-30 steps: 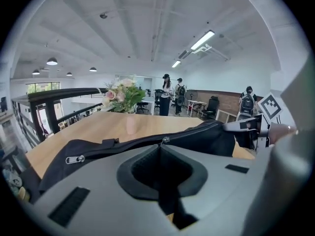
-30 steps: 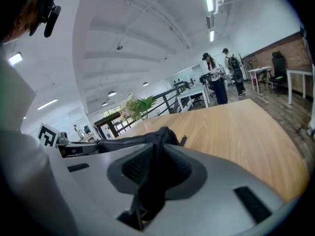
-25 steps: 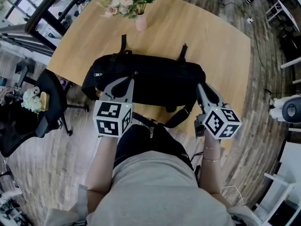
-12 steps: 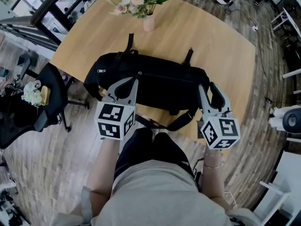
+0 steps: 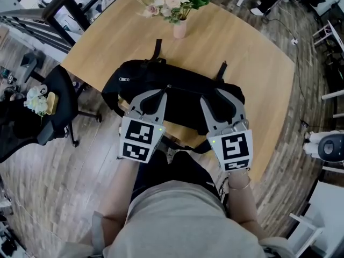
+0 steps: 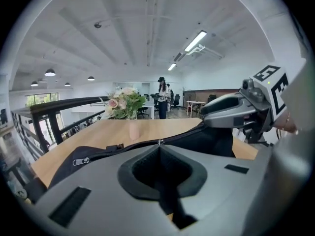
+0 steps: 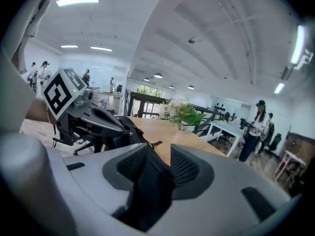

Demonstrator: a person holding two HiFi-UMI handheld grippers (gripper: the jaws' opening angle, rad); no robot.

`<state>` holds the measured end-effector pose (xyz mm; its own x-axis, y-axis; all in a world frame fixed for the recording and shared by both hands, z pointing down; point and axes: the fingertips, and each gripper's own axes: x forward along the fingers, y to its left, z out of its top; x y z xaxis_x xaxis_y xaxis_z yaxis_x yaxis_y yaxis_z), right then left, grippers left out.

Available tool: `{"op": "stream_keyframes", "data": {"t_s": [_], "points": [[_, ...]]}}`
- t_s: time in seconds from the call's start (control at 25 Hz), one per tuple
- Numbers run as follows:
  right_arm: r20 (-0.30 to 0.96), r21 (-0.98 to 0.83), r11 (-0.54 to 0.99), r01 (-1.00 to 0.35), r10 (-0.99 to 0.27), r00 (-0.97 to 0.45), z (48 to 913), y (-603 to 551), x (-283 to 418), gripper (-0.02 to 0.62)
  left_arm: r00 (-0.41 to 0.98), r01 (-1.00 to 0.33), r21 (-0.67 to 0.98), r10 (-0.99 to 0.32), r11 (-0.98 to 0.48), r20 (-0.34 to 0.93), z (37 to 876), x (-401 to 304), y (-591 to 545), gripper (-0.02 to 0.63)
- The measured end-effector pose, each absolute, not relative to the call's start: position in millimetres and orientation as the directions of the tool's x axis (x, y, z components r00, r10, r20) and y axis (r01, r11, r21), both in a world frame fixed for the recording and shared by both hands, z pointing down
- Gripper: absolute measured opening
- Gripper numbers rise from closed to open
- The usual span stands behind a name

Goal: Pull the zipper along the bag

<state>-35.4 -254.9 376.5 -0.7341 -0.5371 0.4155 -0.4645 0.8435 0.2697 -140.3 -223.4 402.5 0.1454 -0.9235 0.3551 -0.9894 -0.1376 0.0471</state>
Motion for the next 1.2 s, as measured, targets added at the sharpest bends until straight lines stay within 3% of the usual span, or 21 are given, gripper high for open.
{"op": "stream_keyframes", "data": {"t_s": [0.28,0.6,0.68,1.2], "points": [[0.599,0.334,0.92,-0.204,-0.374,-0.708,408,-238,-102,0.179,0.213,-0.977,0.059,-0.906,-0.206,0.367,399,-139,-225,0.018],[0.696,0.437,0.896,-0.081,-0.394,-0.6,425,-241,-122,0.071,0.236,-0.971,0.053,-0.903,-0.233,0.359,394,-148,-226,0.018],[0.7,0.418,0.904,-0.086,-0.381,-0.604,426,-239,-124,0.037,0.237,-0.971,0.058,-0.902,-0.232,0.36,396,-154,-227,0.018],[0.674,0.369,0.908,-0.196,-0.407,-0.617,420,-243,-120,0.031,0.1,-0.993,0.089,-0.923,-0.072,0.372,405,-221,-210,0.02]]}}
